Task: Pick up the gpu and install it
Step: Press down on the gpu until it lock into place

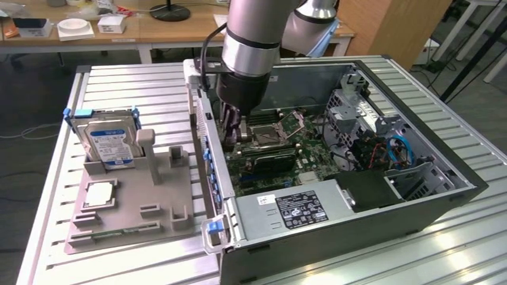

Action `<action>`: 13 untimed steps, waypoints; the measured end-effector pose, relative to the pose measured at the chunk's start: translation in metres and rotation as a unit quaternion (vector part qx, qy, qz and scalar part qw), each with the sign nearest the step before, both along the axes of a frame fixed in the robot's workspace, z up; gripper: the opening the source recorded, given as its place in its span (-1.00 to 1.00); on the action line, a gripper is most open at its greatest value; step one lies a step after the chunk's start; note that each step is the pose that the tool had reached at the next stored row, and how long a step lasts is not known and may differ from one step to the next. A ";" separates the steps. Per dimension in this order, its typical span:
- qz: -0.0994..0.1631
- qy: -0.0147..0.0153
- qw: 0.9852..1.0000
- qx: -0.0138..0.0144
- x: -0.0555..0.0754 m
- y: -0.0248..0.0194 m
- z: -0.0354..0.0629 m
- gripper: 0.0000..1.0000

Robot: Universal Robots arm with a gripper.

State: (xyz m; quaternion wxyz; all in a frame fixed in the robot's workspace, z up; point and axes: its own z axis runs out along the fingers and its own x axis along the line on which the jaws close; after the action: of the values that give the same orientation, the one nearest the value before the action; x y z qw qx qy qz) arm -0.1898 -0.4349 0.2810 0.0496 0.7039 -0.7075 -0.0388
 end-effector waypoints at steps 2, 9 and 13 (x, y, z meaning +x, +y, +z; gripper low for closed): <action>0.000 0.001 1.000 0.000 0.002 0.0000 0.0000 -0.79; 0.000 0.016 1.000 -0.001 0.002 -0.0016 0.0008 -0.79; 0.001 0.006 1.000 -0.002 0.002 -0.0015 -0.0004 -0.79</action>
State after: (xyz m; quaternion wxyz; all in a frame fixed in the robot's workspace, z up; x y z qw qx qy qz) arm -0.1875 -0.4364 0.2805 0.0554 0.7043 -0.7065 -0.0420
